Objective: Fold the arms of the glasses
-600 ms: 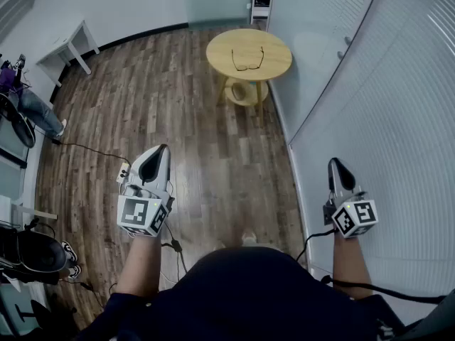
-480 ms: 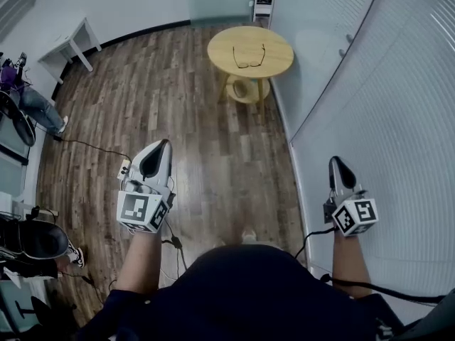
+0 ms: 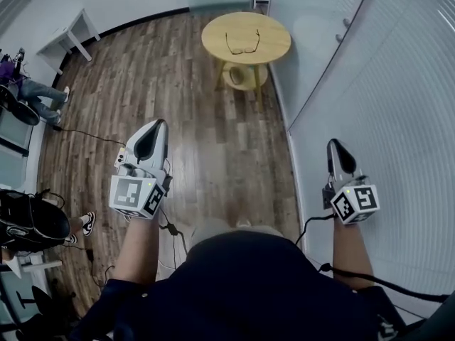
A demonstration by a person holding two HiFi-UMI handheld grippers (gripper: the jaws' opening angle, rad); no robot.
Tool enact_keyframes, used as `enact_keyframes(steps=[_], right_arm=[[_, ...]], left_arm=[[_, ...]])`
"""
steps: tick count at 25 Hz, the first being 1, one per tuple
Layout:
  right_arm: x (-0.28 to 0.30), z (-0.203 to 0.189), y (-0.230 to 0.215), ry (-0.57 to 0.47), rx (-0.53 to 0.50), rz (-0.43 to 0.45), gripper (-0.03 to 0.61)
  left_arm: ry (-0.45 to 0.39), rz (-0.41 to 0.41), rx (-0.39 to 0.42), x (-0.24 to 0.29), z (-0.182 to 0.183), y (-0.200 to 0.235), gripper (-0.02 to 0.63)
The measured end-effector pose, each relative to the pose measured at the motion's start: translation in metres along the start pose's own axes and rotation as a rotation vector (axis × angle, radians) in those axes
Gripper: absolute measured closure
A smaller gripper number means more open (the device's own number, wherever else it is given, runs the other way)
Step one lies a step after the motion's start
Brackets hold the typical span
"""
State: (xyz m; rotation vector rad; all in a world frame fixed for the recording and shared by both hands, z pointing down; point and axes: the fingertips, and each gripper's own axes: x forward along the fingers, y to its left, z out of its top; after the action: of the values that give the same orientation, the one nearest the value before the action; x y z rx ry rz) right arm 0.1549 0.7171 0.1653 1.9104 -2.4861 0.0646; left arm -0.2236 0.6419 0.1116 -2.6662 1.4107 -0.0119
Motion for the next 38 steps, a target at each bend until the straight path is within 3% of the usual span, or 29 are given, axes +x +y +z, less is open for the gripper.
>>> enact_keyframes(steps=[4,9,15,31,38], right_arm=[[0.014,-0.008,-0.017,0.008,-0.03,0.008,0.569],[0.039,-0.018,-0.037,0.023,0.02,0.007,0.569],[0.085,-0.015,-0.061,0.029,0.029,-0.025,0.569],[0.231,0.0,-0.104,0.064,0.033,-0.129,0.569],[0.283,0.014,-0.108,0.008,0.05,-0.182,0.569]], left_arm=[[0.004,0.012,0.002,0.018,0.0,-0.011,0.611],[0.035,0.016,0.015,0.043,-0.004,-0.007,0.611],[0.052,0.003,-0.025,0.098,-0.021,0.025,0.611],[0.02,-0.094,-0.017,0.272,-0.022,0.126,0.611],[-0.011,-0.153,-0.007,0.328,-0.023,0.157,0.611]])
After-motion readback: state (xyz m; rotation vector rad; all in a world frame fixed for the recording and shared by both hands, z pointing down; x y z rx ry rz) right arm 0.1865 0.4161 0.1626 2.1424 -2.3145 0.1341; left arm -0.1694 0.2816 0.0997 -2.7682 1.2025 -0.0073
